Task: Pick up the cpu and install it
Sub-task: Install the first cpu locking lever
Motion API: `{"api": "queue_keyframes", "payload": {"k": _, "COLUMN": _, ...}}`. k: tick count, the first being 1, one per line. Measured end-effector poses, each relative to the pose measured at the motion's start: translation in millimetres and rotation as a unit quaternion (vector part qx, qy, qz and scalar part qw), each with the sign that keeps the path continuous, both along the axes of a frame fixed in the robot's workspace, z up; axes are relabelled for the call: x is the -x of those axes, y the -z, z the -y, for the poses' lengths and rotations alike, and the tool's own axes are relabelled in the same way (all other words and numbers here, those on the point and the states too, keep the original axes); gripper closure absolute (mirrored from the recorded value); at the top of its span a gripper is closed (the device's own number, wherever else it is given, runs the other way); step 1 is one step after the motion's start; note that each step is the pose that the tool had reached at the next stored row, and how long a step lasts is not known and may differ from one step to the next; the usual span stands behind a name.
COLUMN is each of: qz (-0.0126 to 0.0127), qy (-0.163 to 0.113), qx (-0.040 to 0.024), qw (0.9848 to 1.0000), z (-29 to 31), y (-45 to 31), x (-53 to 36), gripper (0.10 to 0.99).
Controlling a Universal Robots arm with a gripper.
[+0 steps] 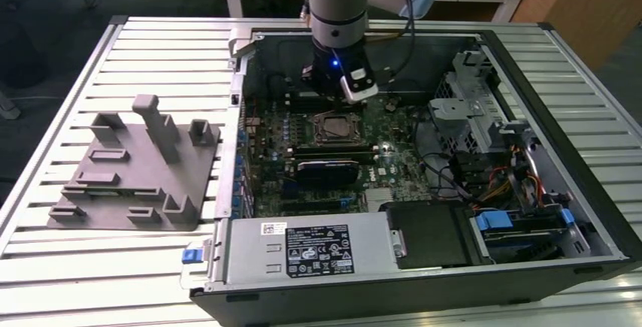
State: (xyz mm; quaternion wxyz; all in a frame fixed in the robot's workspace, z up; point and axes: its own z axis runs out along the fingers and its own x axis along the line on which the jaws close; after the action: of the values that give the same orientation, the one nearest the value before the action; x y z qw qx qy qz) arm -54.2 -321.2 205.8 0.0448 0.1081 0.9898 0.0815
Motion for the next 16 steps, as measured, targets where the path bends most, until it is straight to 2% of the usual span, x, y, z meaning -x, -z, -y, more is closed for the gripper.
{"api": "queue_keyframes", "payload": {"k": 2, "qz": 0.0005, "qy": 0.003, "qx": 0.0009, "qw": 1.0, "z": -0.9, "y": 1.1, "x": 0.5, "gripper": 0.98}}
{"api": "queue_keyframes", "payload": {"k": 10, "qz": 0.0066, "qy": 0.023, "qx": 0.0073, "qw": 0.9997, "z": -2.6, "y": 3.8, "x": 0.8, "gripper": 0.98}}
{"api": "queue_keyframes", "payload": {"k": 16, "qz": 0.0074, "qy": 0.031, "qx": 0.0083, "qw": 0.9995, "z": -7.2, "y": 4.8, "x": 2.4, "gripper": 0.98}}
